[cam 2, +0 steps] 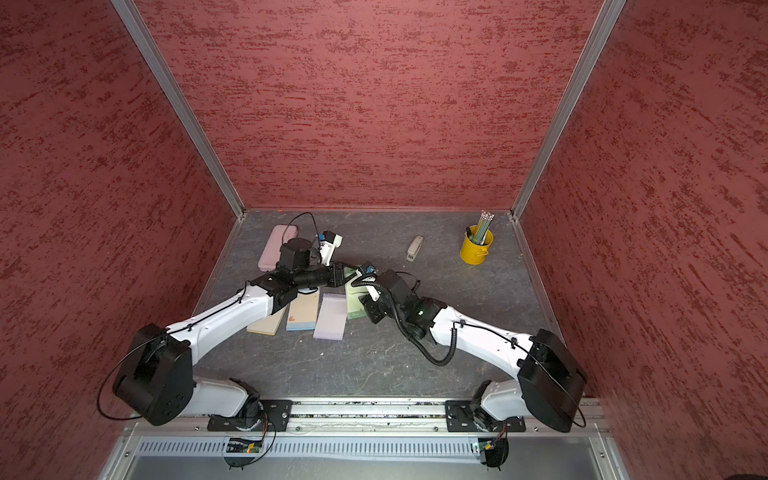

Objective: Tear off pages from different memo pads
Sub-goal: Tear off the paper from the memo pad.

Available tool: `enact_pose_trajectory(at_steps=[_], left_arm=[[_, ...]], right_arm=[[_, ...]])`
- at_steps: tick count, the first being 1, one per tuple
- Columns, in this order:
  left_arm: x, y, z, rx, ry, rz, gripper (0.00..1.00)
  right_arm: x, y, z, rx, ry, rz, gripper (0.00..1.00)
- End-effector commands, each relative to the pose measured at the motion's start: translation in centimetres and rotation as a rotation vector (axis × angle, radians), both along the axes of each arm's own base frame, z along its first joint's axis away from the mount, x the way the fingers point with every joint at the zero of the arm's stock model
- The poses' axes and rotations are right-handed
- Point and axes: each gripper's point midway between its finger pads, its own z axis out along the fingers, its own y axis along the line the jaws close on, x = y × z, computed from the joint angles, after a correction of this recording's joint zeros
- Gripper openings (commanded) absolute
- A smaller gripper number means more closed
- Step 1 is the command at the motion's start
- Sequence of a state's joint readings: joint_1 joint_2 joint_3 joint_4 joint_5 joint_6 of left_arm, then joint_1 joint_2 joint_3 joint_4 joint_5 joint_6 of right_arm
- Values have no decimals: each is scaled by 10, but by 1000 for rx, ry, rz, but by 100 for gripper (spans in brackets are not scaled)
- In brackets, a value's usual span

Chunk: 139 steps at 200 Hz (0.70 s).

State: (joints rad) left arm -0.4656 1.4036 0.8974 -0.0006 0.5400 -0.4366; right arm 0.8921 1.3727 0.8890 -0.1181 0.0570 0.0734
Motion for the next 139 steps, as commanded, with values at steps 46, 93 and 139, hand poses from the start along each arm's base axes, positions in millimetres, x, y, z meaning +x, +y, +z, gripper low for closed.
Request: enact_pose_trajectory(at_steps=[46, 93, 139], left_arm=[[2, 3, 14, -24, -37, 3, 0], [3, 1, 18, -49, -20, -24, 18], [3, 6, 27, -131, -21, -44, 43]], right_arm=[[11, -11, 4, -101, -131, -70, 8], [11, -13, 9, -144, -157, -42, 0], [19, -15, 28, -166, -191, -42, 0]])
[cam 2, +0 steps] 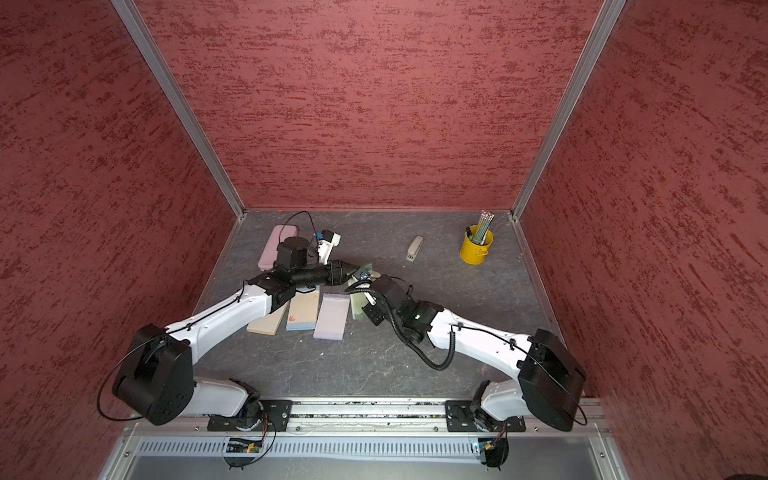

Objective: Tear off pages from different memo pads
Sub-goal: Tear off the paper from the memo pad.

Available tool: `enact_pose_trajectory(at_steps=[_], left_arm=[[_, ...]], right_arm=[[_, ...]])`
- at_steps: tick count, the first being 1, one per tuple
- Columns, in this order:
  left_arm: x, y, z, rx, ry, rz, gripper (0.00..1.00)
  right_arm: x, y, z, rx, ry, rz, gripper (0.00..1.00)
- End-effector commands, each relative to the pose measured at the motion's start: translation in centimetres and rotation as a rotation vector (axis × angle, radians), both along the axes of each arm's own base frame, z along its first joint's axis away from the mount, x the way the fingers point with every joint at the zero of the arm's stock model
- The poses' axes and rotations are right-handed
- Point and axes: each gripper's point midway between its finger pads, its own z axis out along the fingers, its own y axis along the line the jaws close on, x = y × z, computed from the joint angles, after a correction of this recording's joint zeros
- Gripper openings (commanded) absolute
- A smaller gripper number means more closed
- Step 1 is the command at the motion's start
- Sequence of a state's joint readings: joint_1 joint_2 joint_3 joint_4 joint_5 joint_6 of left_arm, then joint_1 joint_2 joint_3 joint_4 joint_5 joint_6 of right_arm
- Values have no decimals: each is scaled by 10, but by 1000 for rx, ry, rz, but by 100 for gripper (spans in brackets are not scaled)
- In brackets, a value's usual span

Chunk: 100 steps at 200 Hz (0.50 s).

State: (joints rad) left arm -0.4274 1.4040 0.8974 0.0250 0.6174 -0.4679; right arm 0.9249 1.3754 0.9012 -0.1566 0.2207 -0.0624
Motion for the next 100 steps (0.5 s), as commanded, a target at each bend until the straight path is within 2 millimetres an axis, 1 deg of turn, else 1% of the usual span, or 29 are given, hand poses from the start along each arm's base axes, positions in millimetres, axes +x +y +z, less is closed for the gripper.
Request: enact_pose_trajectory(at_steps=[1, 6, 12, 19, 36, 54, 72, 83, 100], left_arm=[[1, 2, 19, -76, -40, -25, 44], [1, 4, 19, -84, -40, -22, 47], [1, 7, 20, -91, -45, -17, 54], [0, 10, 22, -96, -55, -12, 60], [-1, 20, 24, -89, -84, 11, 68], [-5, 34, 21, -74, -95, 42, 71], [-15, 44, 19, -51, -122, 56, 72], [-23, 44, 17, -41, -137, 57, 72], [-41, 36, 8, -5, -176, 35, 73]], right_arm=[[11, -2, 29, -1, -60, -15, 0], [12, -1, 30, -2, -59, -12, 0], [13, -2, 31, -6, -61, -14, 0], [15, -3, 32, -13, -61, -17, 0], [19, -4, 32, -22, -54, -24, 0], [20, -3, 30, -25, -45, -18, 0], [20, -3, 25, -29, -31, -15, 0], [22, -4, 24, -29, -28, -20, 0], [23, -4, 24, -21, -21, -21, 0]])
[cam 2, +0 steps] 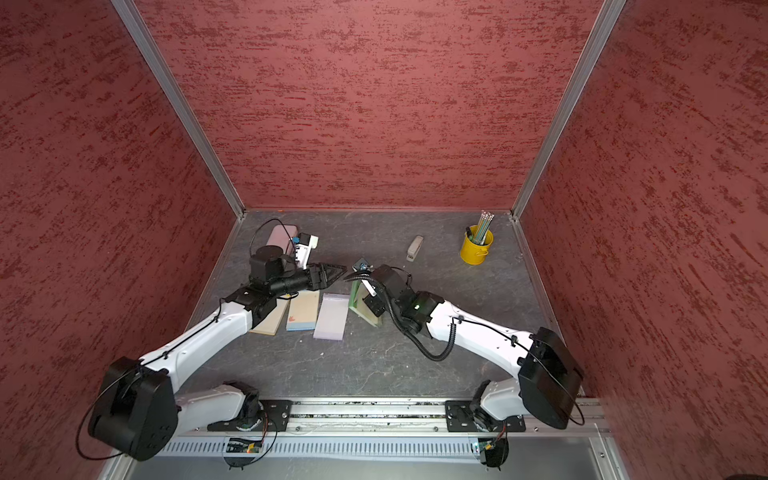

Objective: Tear off pages from different memo pads
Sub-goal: Tear off the paper from the memo pad.

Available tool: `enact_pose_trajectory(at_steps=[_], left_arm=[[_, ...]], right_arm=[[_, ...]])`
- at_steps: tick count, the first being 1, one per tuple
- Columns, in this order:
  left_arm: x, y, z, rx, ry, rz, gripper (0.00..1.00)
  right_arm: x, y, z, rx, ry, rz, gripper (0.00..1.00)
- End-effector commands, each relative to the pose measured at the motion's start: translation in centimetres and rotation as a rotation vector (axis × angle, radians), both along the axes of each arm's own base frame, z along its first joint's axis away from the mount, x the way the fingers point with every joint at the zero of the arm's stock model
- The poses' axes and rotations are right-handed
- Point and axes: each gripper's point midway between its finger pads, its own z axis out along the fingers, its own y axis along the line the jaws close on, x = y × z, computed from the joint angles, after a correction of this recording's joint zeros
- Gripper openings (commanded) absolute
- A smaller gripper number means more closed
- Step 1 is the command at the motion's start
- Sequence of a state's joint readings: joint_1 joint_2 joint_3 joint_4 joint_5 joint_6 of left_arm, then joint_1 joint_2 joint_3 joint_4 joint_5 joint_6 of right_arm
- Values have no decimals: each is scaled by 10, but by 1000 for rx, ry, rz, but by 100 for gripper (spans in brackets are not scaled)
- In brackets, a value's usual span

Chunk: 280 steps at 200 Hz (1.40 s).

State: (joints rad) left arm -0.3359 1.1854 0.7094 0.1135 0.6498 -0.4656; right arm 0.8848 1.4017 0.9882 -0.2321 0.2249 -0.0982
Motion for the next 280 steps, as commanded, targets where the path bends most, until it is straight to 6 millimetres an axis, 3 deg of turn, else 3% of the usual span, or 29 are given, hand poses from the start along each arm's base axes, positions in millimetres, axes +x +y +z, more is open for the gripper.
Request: enact_pose_trajectory(at_steps=[1, 29, 59, 93, 139, 249, 280], left_arm=[[-20, -7, -9, 58, -70, -24, 73], [-45, -15, -33, 163, -161, 6, 74], [-50, -14, -54, 183, -214, 91, 79], [-58, -44, -63, 178, -243, 17, 78], [-49, -50, -78, 162, -217, 55, 74], [-41, -63, -90, 162, -156, -4, 70], [-33, -69, -95, 155, -108, -39, 59]], right_arm=[[6, 2, 11, 16, -10, 2, 0], [6, 4, 12, 36, 6, 5, 0], [8, 2, 13, 51, 12, 1, 0], [9, 4, 16, 75, 23, 5, 0], [10, 3, 17, 106, 45, -1, 0], [17, 0, 27, 174, 62, -26, 0], [18, -1, 26, 184, 66, -28, 0]])
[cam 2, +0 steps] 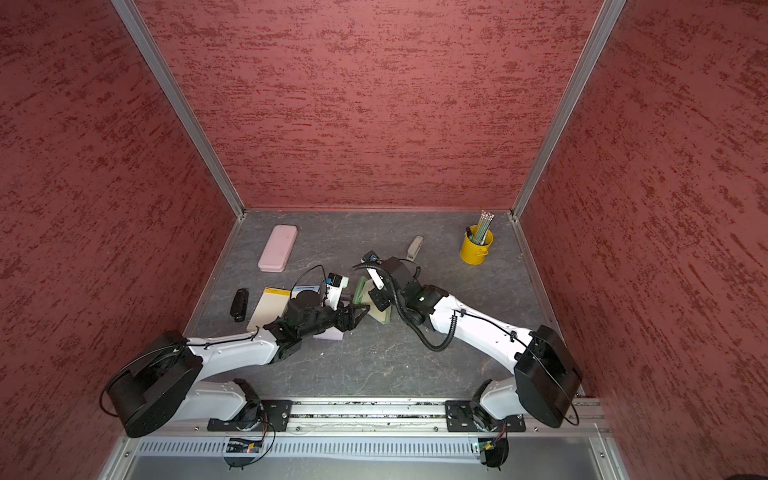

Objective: Tear off pages from different memo pads
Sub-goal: Tear off the paper from the memo pad.

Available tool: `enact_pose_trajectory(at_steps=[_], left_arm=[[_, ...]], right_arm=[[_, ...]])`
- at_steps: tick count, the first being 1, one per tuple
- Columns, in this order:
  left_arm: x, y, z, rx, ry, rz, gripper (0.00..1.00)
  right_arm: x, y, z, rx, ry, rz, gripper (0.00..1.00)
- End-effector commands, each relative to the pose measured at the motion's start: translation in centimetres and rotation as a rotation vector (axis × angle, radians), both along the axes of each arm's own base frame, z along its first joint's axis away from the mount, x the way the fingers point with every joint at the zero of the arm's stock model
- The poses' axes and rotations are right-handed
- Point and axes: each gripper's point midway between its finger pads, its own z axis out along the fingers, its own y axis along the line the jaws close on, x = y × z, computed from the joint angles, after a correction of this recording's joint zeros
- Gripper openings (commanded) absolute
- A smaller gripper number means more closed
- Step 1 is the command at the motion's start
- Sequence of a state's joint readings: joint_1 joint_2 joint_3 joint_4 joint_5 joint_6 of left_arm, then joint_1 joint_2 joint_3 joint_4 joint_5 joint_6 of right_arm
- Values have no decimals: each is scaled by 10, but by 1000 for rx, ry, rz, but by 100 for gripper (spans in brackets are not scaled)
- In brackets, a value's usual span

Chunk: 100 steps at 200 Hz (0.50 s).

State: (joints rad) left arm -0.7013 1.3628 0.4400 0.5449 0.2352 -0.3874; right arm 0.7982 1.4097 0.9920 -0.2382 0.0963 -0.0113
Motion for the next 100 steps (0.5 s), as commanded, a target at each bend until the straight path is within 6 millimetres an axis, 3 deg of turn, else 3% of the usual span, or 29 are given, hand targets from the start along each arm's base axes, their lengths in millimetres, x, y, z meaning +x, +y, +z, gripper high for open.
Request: enact_pose_trajectory(at_steps=[1, 33, 100], left_arm=[[6, -8, 5, -21, 19, -37, 58], [11, -11, 5, -37, 47, -65, 44], [16, -10, -3, -32, 83, -55, 45]], right_arm=[[7, 8, 31, 82, -42, 2, 0], [7, 6, 32, 95, -36, -4, 0], [9, 2, 35, 114, -33, -17, 0]])
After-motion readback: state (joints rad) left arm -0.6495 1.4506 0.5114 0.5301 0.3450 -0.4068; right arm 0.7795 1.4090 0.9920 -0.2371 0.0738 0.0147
